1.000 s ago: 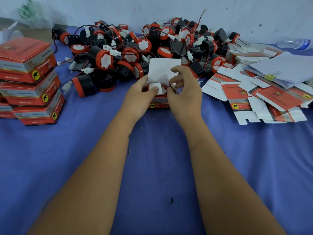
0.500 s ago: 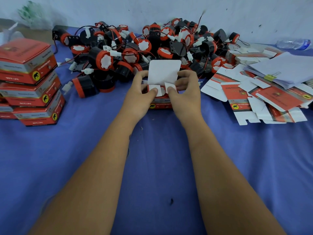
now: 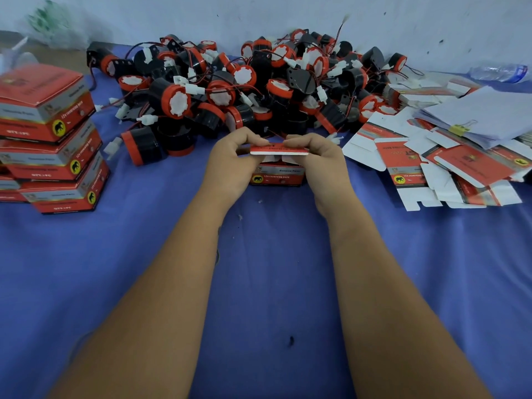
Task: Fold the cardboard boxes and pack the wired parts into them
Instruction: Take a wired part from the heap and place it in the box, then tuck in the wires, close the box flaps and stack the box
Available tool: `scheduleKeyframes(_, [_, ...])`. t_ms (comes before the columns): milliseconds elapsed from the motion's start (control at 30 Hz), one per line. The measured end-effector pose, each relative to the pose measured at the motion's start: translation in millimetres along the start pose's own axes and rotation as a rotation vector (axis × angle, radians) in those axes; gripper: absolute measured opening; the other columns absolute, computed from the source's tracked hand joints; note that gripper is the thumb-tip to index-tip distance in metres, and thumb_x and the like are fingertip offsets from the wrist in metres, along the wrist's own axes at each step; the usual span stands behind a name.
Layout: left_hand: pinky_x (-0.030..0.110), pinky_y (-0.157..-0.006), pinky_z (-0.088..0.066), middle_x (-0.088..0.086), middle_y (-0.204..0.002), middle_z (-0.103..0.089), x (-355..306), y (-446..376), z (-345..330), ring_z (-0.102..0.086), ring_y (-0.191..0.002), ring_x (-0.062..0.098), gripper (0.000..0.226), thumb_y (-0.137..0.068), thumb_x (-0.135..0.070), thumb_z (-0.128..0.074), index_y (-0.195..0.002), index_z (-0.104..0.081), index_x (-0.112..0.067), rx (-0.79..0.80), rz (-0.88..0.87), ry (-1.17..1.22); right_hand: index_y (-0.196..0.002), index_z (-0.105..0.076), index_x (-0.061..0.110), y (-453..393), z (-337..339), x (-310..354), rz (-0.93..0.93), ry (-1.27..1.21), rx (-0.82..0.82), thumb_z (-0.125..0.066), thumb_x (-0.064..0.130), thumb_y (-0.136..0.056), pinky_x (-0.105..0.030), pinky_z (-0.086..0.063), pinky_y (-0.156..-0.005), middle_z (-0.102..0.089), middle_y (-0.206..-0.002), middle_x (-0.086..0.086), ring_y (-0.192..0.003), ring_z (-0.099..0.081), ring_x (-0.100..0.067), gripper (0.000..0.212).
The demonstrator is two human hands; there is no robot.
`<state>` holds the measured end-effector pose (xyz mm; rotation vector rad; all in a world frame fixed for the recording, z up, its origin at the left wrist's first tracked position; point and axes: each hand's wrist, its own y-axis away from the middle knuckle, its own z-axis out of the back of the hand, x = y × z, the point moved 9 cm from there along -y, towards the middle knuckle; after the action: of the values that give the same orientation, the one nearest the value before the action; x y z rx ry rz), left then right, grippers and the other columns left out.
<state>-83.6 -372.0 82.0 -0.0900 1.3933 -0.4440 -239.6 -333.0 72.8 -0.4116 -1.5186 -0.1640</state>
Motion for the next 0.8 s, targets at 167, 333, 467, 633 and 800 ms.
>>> scheduleKeyframes(167, [0.021,-0.088,-0.049,-0.009,-0.122,-0.064,14.2,-1.8,3.1,-0.057,-0.112,0.007,0.040,-0.095,-0.002,-0.045,-0.088,-0.074,-0.029,0.084,0.165,0.074,-0.082,-0.074,0.006,-1.4,7.6,-6.3,-0.089,-0.083,0.022,-0.037,-0.015,-0.084,-0.014,-0.054,-0.068,-0.068,-0.107,0.000,-0.095,-0.063,-0.006,0.042])
scheduleKeyframes(333, [0.012,-0.084,-0.042,-0.011,-0.142,-0.050,9.1,3.5,0.8,-0.048,-0.121,0.001,0.014,-0.096,-0.023,-0.061,-0.094,-0.070,-0.033,0.145,0.096,-0.042,-0.097,-0.075,0.014,-1.6,9.0,-9.6,-0.075,0.035,0.084,-0.064,0.008,-0.085,-0.031,-0.052,-0.091,-0.066,-0.121,0.003,-0.111,-0.061,-0.013,0.017])
scheduleKeyframes(467, [0.021,-0.101,-0.043,-0.013,-0.146,-0.046,6.6,5.6,-1.1,-0.042,-0.129,0.001,0.017,-0.093,-0.027,-0.068,-0.110,-0.066,-0.029,0.172,-0.018,-0.206,-0.113,-0.068,0.033,8.5,-1.8,-5.3,0.015,0.258,0.344,-0.076,0.017,-0.083,-0.023,-0.046,-0.098,-0.045,-0.141,0.012,-0.127,-0.046,-0.006,0.035])
scheduleKeyframes(633, [0.022,-0.102,-0.042,-0.012,-0.142,-0.050,8.1,5.7,-1.1,-0.043,-0.130,0.004,0.032,-0.087,-0.027,-0.074,-0.117,-0.062,-0.032,0.237,-0.018,-0.213,-0.120,-0.063,0.038,11.9,-2.3,0.6,0.076,0.347,0.339,-0.079,0.018,-0.080,-0.023,-0.042,-0.101,-0.042,-0.143,0.012,-0.129,-0.041,-0.003,0.047])
scheduleKeyframes(800, [0.023,-0.102,-0.042,-0.012,-0.138,-0.054,8.2,4.7,-0.1,-0.046,-0.127,0.003,0.034,-0.084,-0.024,-0.078,-0.114,-0.064,-0.032,0.215,-0.039,-0.216,-0.125,-0.063,0.035,12.3,-4.3,-0.3,0.048,0.334,0.383,-0.076,0.019,-0.083,-0.015,-0.045,-0.093,-0.040,-0.142,0.013,-0.128,-0.041,-0.004,0.047])
